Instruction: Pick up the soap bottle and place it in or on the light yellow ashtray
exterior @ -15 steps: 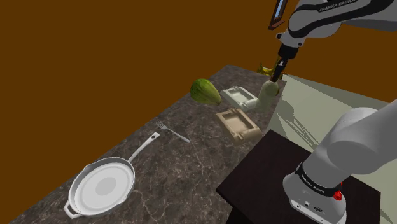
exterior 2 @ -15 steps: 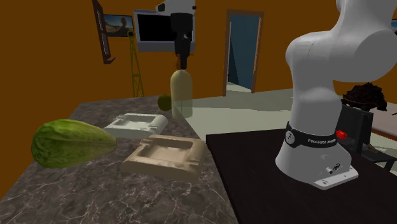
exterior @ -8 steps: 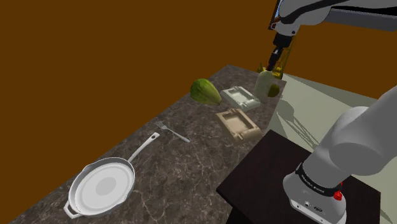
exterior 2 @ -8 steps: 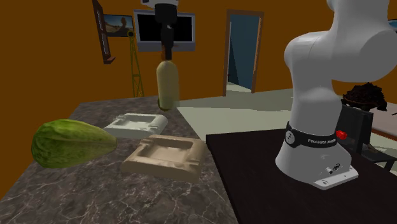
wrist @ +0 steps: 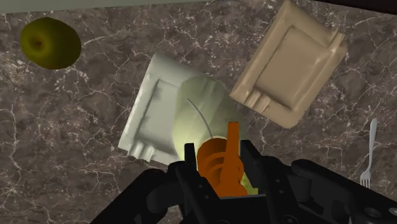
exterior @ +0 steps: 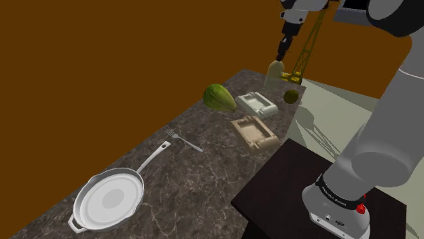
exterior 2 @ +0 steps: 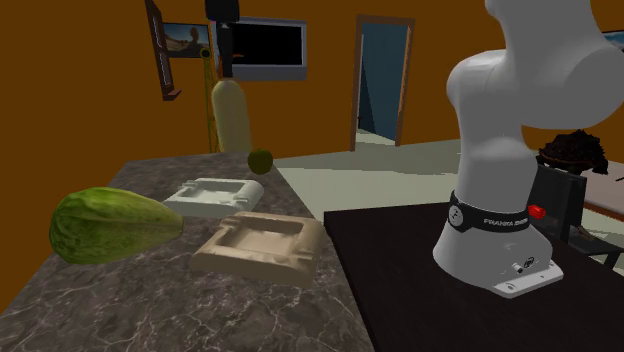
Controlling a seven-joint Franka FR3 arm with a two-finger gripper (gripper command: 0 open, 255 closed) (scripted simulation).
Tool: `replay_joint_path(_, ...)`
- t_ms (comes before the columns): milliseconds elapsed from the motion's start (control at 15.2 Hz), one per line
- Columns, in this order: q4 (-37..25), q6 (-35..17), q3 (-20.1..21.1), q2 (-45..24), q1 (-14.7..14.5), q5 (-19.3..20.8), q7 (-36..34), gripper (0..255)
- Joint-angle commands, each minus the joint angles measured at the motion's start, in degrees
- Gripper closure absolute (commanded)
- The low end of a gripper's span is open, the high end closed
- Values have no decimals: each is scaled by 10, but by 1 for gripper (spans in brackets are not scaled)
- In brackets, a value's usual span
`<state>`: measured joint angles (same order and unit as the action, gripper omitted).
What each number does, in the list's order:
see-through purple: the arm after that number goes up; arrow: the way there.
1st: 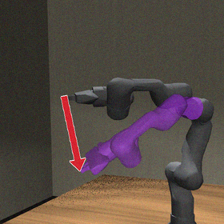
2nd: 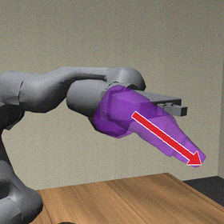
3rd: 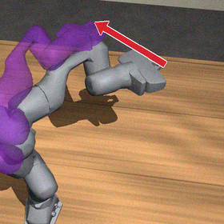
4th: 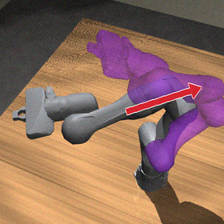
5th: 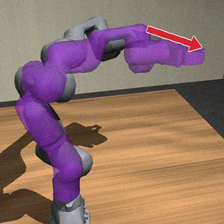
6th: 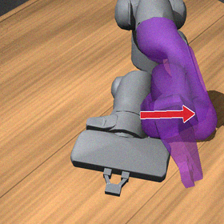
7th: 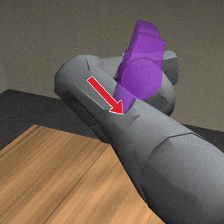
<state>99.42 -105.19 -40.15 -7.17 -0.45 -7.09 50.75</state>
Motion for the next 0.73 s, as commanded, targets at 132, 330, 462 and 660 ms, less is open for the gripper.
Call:
replay_joint_path(132,-156,67,3,-116,44,-73,31,255)
replay_joint_path(330,-308,136,18,-211,102,-123,40,255)
replay_joint_path(462,-286,118,20,-207,98,-121,41,255)
replay_joint_path(660,-257,93,20,-204,91,-119,43,255)
